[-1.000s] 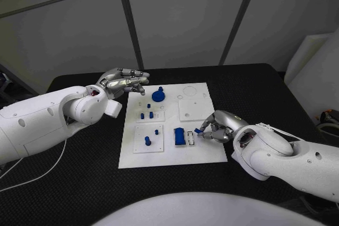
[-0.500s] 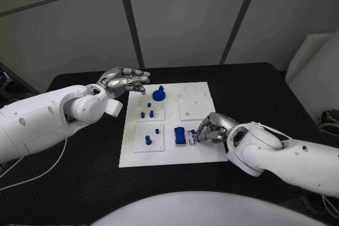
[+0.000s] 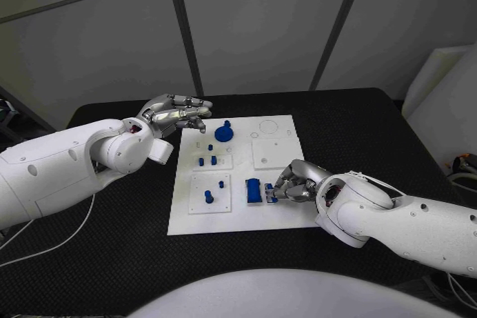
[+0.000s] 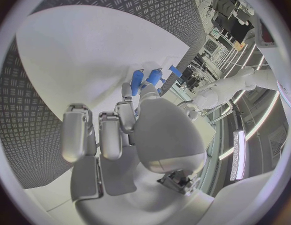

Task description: Assemble the parts on the task board

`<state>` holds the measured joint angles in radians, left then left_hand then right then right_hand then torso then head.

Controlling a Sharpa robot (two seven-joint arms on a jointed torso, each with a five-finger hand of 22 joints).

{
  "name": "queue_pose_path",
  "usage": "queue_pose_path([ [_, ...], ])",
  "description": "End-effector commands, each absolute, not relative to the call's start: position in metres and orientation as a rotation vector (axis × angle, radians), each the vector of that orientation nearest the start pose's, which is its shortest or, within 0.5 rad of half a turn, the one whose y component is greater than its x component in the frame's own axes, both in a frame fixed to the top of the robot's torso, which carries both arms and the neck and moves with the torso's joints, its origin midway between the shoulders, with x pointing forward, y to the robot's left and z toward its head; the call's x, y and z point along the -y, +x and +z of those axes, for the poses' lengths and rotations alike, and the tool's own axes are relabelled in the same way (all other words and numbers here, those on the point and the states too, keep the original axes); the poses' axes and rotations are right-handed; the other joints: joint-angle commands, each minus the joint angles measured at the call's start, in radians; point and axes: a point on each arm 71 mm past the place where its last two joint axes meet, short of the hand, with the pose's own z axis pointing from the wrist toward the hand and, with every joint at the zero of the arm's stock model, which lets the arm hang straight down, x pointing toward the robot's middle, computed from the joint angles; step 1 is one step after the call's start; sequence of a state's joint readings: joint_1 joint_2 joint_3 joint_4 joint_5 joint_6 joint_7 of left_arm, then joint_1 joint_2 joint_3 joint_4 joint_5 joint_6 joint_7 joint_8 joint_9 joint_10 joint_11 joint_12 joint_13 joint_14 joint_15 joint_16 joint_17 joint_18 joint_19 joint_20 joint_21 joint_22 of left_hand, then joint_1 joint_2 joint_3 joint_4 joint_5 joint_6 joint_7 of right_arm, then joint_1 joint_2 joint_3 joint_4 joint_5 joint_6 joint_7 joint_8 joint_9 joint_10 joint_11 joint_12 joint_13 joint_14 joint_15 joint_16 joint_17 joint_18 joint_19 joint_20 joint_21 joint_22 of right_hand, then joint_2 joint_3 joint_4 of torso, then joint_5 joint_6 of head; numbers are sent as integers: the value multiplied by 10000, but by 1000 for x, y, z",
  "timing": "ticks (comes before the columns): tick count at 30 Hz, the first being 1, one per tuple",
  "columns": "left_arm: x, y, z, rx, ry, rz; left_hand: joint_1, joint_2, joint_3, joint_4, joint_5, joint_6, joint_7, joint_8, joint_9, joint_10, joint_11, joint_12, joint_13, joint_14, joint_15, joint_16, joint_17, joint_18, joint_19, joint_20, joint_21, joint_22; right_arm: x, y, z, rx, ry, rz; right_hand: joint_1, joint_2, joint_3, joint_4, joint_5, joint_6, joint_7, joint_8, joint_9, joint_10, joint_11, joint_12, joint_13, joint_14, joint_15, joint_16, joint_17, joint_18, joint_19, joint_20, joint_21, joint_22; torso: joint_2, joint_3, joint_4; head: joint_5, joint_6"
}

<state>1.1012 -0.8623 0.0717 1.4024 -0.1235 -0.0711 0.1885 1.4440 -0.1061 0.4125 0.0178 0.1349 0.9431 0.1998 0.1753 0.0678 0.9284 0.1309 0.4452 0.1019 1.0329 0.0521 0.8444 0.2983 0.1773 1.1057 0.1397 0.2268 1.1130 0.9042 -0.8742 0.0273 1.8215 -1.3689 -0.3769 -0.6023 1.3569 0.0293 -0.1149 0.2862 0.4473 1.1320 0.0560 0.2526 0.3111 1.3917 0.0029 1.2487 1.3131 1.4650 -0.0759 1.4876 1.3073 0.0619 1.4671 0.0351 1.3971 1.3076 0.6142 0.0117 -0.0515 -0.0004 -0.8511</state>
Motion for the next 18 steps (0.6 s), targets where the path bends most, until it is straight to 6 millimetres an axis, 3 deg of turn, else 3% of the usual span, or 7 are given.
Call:
queue_pose_path([
  [1,-242,499,-205,-16679,-11163,-15304,42,93,4,-64,36,-81,16,36,-12,-66,23,54,-17,-76,-7,-15,-18,19,-82,-18,60,-13,159,378,-267,-20335,2999,5557,-187,2,-74,35,137,33,-37,65,20,317,-244,-3,72,796,-88,44,1297,-104,66,-84,58,475,1,4,-1,0,-7],
  [6,-241,499,-205,-16718,-11154,-15316,37,92,4,-63,35,-86,17,35,-13,-73,26,53,-20,-79,-5,-15,-22,17,-86,-17,61,-13,159,379,-268,-20309,3028,5569,-456,22,-222,43,370,18,-39,110,103,329,-248,7,92,797,-93,46,1304,-107,70,-90,63,487,6,-1,1,-2,0],
  [14,-241,499,-205,-16747,-11155,-15317,35,92,4,-63,35,-87,18,34,-13,-75,27,52,-21,-80,-4,-15,-23,17,-87,-16,61,-13,158,380,-268,-20216,3098,5613,-1493,244,-767,49,-975,-17,-29,189,264,340,-227,7,116,793,-73,30,1286,-100,55,-73,36,466,10,2,12,-14,-13],
  [18,-241,499,-206,-16758,-11162,-15308,23,96,5,-57,34,-96,22,33,-14,-85,32,51,-26,-87,2,-16,-30,14,-94,-13,61,-13,158,380,-267,-20161,3134,5634,-1548,256,-825,48,-1069,-30,-31,198,286,336,-229,1,116,793,-75,30,1286,-99,53,-74,33,464,7,-1,7,-12,-19],
])
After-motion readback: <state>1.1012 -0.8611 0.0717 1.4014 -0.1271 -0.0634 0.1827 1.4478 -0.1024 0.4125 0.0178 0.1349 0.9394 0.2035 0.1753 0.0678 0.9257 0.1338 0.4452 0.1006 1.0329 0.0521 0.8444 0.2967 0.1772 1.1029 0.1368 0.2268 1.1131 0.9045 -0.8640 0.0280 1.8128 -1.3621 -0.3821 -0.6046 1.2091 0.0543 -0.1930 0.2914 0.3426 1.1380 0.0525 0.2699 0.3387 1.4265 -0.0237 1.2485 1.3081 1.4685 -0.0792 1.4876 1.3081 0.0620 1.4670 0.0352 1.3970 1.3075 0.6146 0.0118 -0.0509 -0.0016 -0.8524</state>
